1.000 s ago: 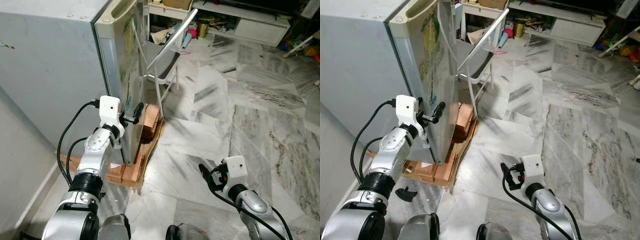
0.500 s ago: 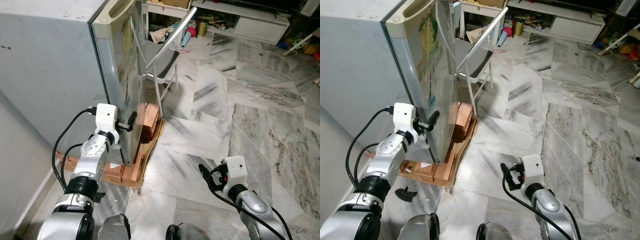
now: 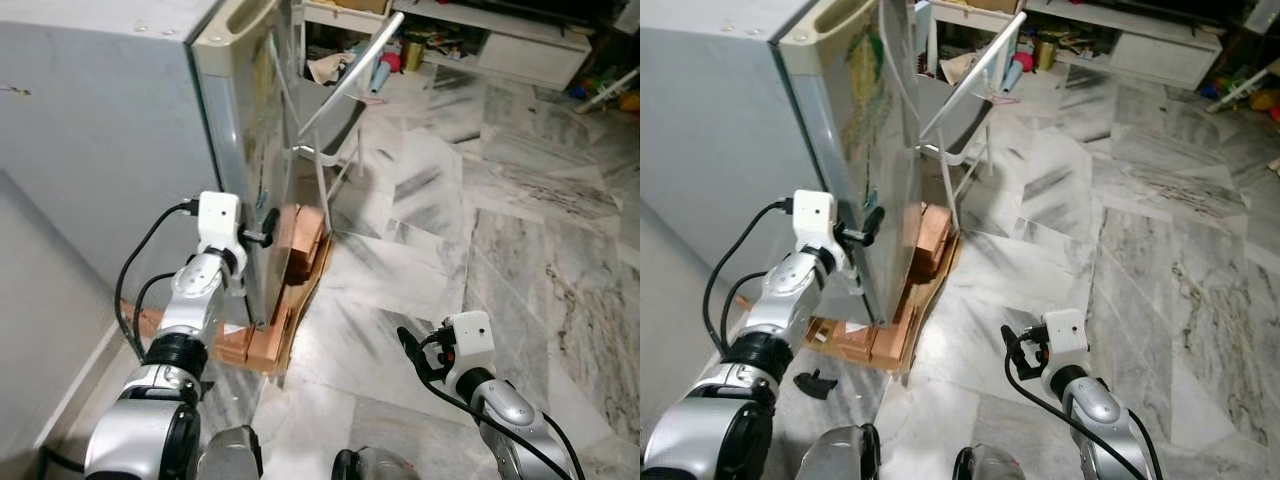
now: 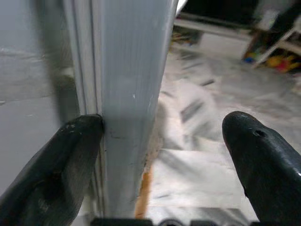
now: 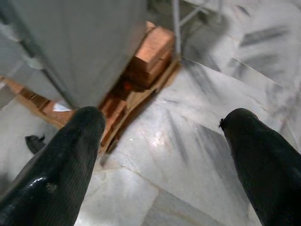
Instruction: Restocking fridge
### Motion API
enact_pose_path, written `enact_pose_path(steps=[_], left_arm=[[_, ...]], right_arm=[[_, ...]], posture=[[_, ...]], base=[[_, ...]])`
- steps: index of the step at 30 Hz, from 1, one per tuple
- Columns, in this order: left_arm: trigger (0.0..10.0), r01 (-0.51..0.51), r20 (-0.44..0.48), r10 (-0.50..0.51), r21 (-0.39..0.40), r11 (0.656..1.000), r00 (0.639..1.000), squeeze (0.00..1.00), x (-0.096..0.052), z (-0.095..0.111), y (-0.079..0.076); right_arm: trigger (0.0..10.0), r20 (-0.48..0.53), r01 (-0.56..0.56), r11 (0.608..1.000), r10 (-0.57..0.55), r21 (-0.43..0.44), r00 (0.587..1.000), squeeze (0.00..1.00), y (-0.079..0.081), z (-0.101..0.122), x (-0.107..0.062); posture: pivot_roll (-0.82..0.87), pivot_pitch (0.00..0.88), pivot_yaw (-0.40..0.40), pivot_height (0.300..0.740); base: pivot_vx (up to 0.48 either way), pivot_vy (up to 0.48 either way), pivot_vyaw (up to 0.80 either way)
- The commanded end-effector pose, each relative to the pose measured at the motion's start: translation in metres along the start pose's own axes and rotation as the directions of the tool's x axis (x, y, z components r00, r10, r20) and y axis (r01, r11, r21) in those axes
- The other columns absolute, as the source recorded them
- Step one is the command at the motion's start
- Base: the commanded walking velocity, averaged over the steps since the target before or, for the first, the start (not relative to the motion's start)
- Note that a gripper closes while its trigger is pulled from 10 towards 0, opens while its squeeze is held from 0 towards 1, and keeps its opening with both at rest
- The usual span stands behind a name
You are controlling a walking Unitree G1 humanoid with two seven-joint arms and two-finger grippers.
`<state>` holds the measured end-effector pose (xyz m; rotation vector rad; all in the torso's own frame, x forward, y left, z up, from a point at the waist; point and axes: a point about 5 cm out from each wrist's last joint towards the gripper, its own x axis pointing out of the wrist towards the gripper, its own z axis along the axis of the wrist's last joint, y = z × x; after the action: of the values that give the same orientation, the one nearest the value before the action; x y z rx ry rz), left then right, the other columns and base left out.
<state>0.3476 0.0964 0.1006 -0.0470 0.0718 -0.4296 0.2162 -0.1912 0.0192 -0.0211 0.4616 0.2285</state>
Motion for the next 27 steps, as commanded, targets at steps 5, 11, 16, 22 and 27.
enact_pose_path(steps=[5, 11, 16, 22, 27], left_arm=[[10.0, 0.589, 0.256, -0.594, 0.103, 0.801, 0.763, 0.00, 0.009, 0.078, -0.154], [10.0, 0.614, 0.323, -0.626, 0.152, 0.775, 0.710, 0.00, 0.017, 0.106, -0.175], [10.0, 0.514, 0.270, -0.522, 0.108, 0.851, 0.809, 0.00, 0.019, 0.087, -0.131], [10.0, 0.357, 0.154, -0.372, 0.118, 0.927, 0.915, 0.00, 0.001, 0.046, -0.068], [10.0, 0.154, 0.065, -0.159, 0.078, 0.985, 0.985, 0.00, -0.032, 0.008, -0.015]], right_arm=[[10.0, 0.002, 0.003, 1.000, -0.003, -0.005, 1.000, 0.00, -0.002, 0.002, 0.003], [10.0, 0.004, 0.005, 1.000, -0.005, 0.004, 1.000, 0.00, 0.000, 0.001, 0.005], [10.0, 0.009, 0.007, 1.000, -0.008, 0.020, 1.000, 0.00, 0.002, -0.001, 0.006], [10.0, 0.023, -0.002, 1.000, 0.002, 0.025, 1.000, 0.00, 0.004, 0.001, 0.006], [10.0, 0.052, 0.017, 1.000, -0.016, -0.013, 0.999, 0.00, 0.002, 0.009, 0.011]], posture=[[-0.02, 0.064, -0.072, 0.740], [-0.03, 0.056, -0.057, 0.740], [-0.03, 0.059, -0.048, 0.740], [0.00, 0.061, -0.050, 0.740], [0.01, 0.053, -0.056, 0.740]], base=[[0.000, 0.000, 0.00], [0.000, 0.000, 0.00], [0.000, 0.000, 0.00], [0.000, 0.000, 0.00], [0.000, -0.251, 0.00]])
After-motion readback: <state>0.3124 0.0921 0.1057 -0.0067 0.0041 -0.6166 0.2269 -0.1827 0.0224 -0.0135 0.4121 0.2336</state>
